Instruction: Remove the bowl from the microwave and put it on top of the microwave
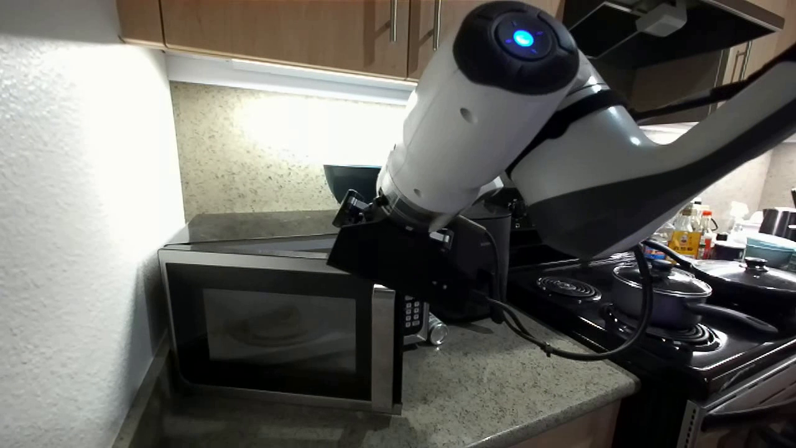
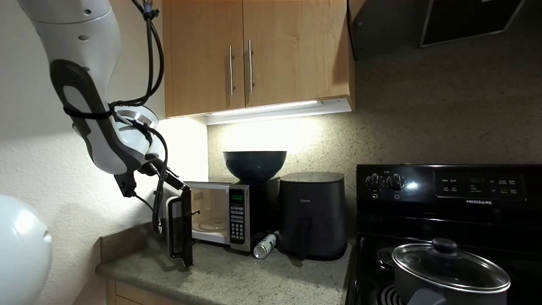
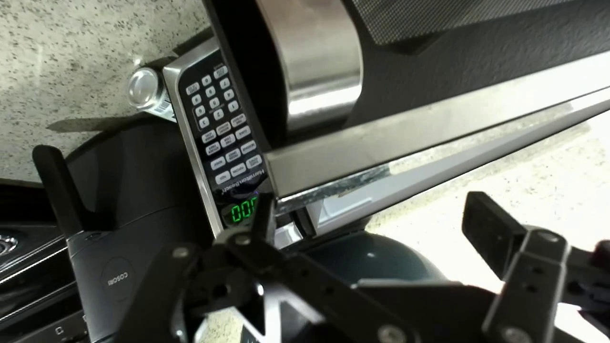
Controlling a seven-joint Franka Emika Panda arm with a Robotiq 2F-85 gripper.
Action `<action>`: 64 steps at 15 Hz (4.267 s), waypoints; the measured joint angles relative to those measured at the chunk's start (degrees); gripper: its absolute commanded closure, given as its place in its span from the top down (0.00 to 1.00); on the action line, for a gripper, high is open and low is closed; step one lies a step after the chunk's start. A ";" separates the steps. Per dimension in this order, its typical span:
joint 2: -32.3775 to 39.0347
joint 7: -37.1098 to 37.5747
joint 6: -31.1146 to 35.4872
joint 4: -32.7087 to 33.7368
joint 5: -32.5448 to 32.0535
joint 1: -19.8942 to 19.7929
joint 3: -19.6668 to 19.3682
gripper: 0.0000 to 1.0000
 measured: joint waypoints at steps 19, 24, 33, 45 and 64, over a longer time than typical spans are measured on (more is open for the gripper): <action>-10.60 -25.56 -12.27 -9.08 8.04 -17.93 9.97 1.00; -10.86 -26.23 -12.83 -9.12 9.89 -18.41 10.20 1.00; -5.79 -49.30 -13.16 -8.62 50.65 -17.42 12.15 1.00; -0.45 -62.71 8.86 -4.67 63.22 -17.12 16.75 1.00; 2.62 -49.19 13.91 -2.34 56.01 -19.04 8.67 1.00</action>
